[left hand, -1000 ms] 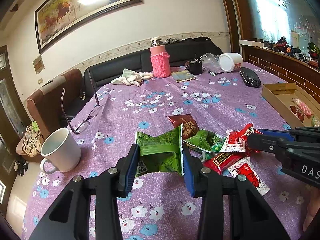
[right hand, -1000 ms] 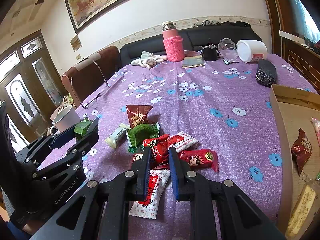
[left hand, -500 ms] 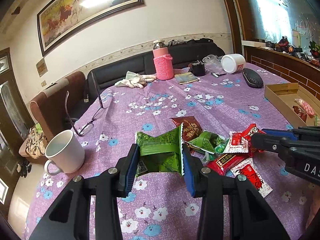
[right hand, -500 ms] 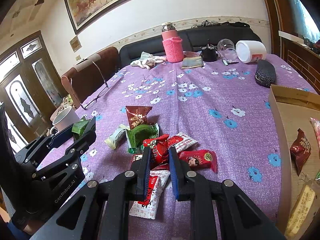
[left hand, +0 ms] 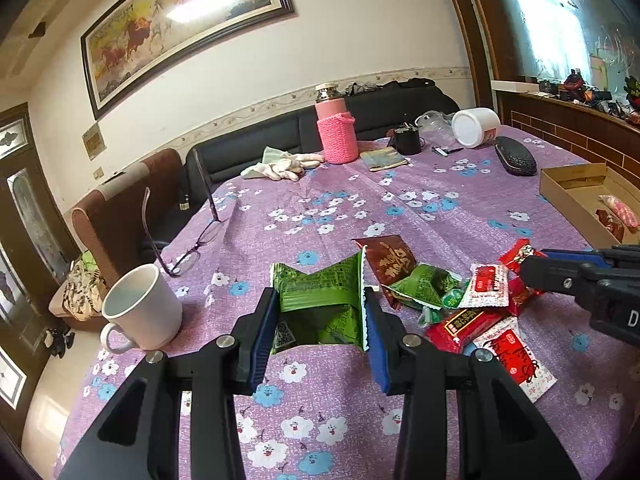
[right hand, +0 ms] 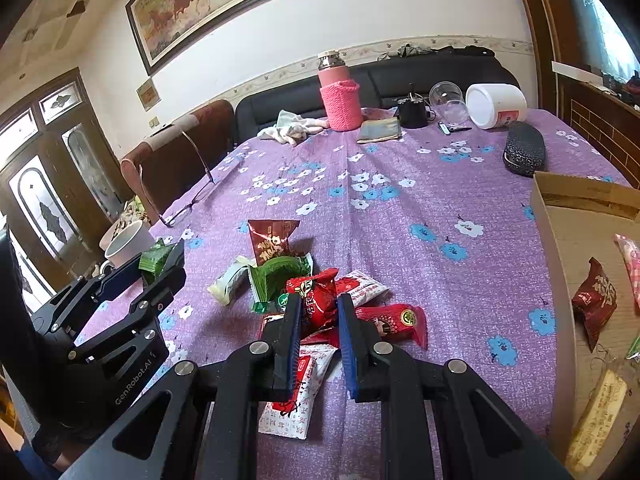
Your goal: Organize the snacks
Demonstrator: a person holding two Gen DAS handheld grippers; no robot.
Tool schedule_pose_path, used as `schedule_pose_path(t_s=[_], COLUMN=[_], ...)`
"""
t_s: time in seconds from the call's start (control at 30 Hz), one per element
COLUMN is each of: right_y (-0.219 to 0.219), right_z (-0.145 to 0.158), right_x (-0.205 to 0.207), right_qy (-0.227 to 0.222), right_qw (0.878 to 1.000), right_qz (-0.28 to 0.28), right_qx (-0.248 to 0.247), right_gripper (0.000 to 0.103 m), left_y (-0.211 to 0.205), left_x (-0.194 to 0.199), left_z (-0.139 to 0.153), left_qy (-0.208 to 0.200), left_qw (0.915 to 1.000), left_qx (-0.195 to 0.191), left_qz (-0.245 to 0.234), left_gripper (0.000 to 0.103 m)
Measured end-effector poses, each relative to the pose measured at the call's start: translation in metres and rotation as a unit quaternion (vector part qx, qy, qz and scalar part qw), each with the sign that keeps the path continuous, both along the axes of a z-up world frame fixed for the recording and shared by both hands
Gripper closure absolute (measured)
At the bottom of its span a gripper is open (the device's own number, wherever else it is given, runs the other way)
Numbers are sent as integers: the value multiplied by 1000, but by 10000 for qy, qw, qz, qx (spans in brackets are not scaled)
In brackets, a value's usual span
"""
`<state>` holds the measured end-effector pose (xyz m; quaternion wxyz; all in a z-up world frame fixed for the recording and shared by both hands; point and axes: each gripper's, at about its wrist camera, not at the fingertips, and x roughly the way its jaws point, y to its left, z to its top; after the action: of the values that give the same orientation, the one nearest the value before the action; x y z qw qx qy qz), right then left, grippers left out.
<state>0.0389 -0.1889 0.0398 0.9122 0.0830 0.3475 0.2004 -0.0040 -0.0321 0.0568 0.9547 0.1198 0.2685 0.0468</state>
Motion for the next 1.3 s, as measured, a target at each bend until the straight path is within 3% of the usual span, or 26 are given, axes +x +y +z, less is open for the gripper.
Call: schedule_pose_path(t_s=[0.93,1.1,1.3], right_y=[-5,-18,-73], right_z=[3,9,19], right_x=[1,2,7], right_qy=[-54,-158,-224], right_qw=[9999,9992,9914], right_qz=[-91,-365,-1222], right_qx=[-20,20,404], right_gripper=[84,84,84], left_y=[9,13,11], left_x=[7,7,6], left_z=[-3,-1,6], left_qy=[70,137,205], left_qw=[9992,9993,9976], left_qx=[81,-193,-657], left_qz=[392,283,63], left_gripper=[63,63,63])
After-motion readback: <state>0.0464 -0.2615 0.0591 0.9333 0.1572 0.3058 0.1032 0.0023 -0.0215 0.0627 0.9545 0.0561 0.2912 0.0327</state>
